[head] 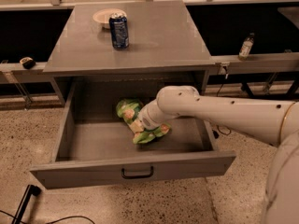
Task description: Pick green rice chip bag from top drawer and place on counter
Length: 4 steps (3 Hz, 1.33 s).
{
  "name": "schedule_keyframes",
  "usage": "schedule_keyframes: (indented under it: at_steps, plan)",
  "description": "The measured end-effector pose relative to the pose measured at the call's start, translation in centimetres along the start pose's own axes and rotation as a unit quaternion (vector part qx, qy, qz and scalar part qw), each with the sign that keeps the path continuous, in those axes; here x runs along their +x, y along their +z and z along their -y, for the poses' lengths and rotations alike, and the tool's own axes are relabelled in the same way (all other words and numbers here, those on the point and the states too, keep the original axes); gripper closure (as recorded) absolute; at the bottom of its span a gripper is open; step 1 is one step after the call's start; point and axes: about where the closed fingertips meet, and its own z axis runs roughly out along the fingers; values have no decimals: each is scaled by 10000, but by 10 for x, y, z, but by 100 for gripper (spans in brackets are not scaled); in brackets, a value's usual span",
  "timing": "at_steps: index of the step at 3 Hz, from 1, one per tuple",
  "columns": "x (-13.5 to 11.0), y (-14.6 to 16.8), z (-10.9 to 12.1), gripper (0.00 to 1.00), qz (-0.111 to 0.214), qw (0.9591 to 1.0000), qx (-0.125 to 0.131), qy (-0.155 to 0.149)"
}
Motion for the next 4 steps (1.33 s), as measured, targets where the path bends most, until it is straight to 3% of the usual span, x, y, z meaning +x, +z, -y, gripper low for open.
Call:
schedule_keyframes:
  at_steps: [1, 2, 4]
  plan:
    - [-4, -2, -1, 100, -32, 9999, -29, -157]
    - [-24, -36, 2, 100, -72, 9976, 102, -683]
    - [-58, -135, -5, 100, 269, 9873, 150, -1561]
